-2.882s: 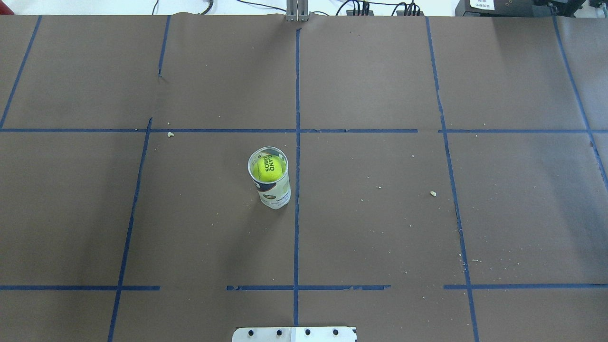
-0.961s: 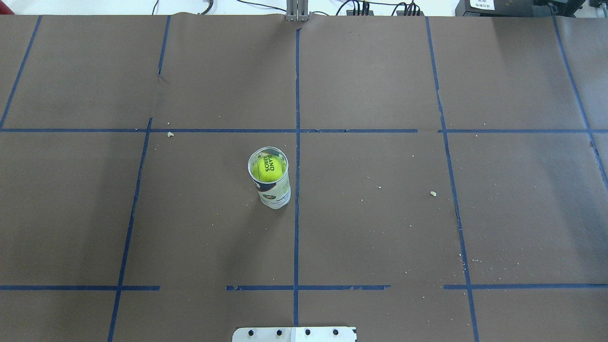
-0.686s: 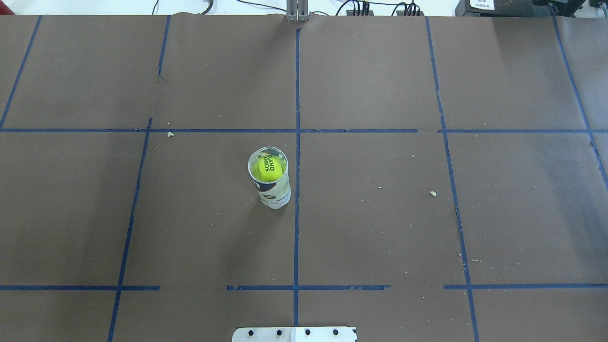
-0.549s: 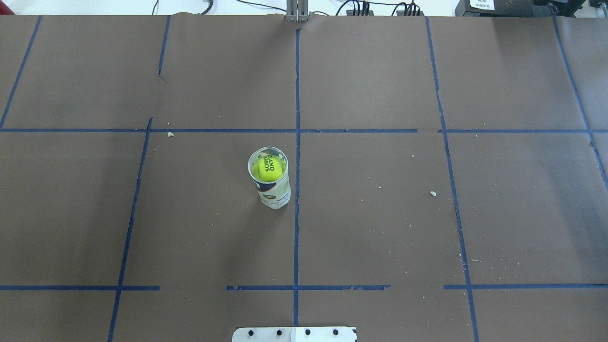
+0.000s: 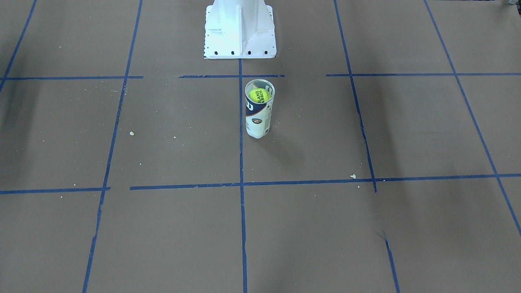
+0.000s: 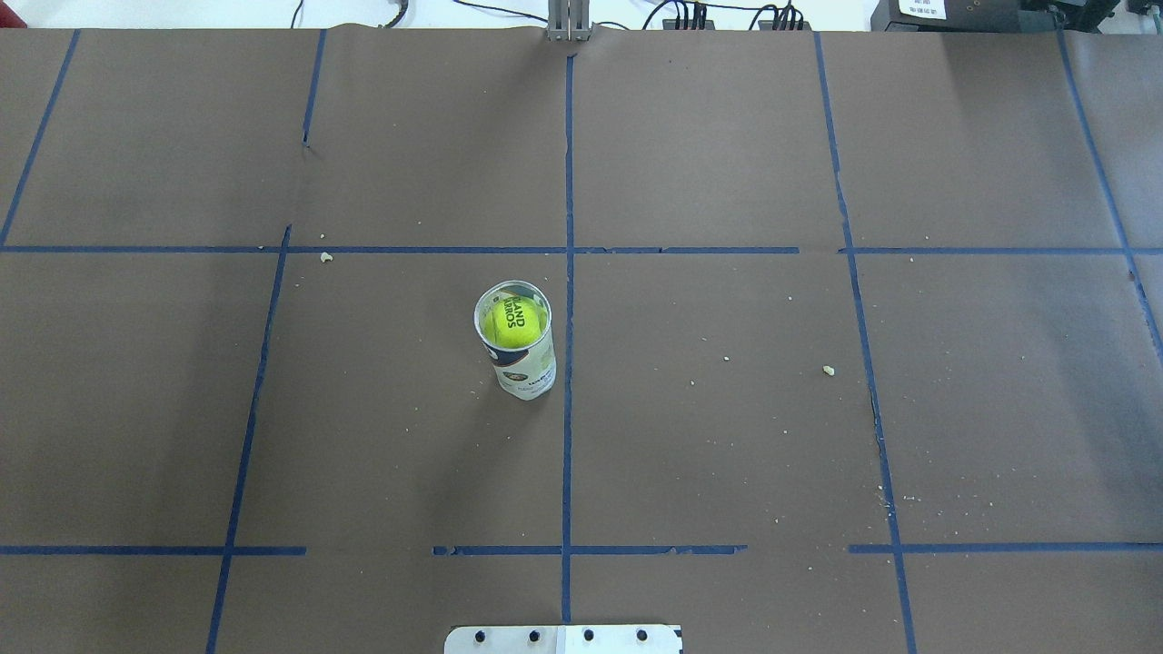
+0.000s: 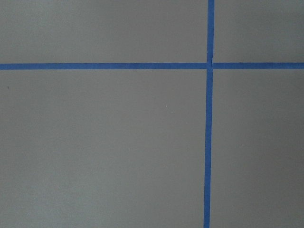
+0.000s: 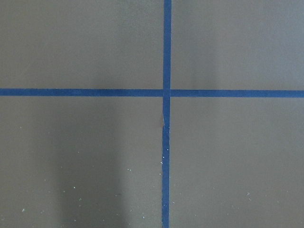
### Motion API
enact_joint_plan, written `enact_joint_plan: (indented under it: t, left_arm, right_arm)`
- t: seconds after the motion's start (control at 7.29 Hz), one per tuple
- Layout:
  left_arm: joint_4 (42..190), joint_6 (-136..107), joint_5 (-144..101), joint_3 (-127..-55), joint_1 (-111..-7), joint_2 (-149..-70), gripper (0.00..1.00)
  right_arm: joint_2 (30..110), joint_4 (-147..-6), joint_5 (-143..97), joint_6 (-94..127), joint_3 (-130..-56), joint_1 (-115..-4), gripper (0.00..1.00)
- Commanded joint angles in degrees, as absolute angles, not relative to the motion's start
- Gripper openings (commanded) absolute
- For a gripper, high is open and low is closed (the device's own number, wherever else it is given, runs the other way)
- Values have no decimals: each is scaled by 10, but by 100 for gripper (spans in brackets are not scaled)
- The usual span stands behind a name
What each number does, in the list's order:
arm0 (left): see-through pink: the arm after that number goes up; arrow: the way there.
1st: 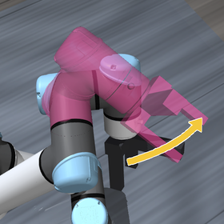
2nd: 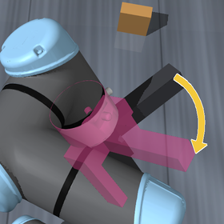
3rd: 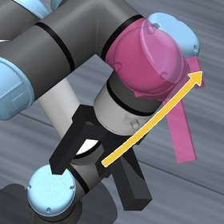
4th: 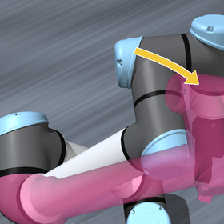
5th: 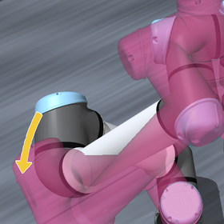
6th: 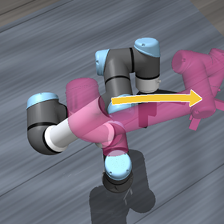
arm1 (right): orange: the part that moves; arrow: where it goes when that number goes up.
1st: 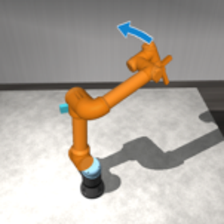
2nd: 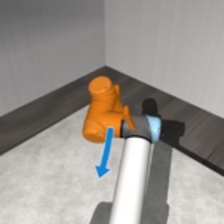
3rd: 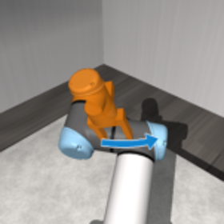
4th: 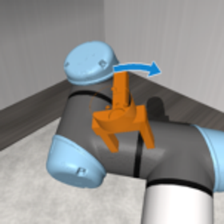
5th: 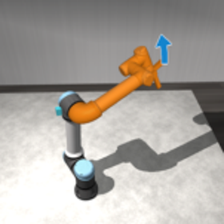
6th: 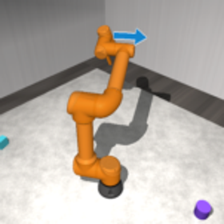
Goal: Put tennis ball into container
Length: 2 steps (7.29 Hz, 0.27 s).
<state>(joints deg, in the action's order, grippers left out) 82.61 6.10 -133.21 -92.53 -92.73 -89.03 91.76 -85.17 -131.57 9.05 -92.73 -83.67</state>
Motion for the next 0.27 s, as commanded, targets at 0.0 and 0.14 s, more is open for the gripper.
enact_joint_plan:
  t: [0.0, 0.14]
  left_arm:
    - [826, 61, -1332, -926, -927, -897, 100]
    - [828, 61, -1332, -925, -926, -897, 100]
  right_arm:
    - [918, -852, -1316, 91, -927, -837, 100]
    - [918, -852, -1316, 91, -927, -837, 100]
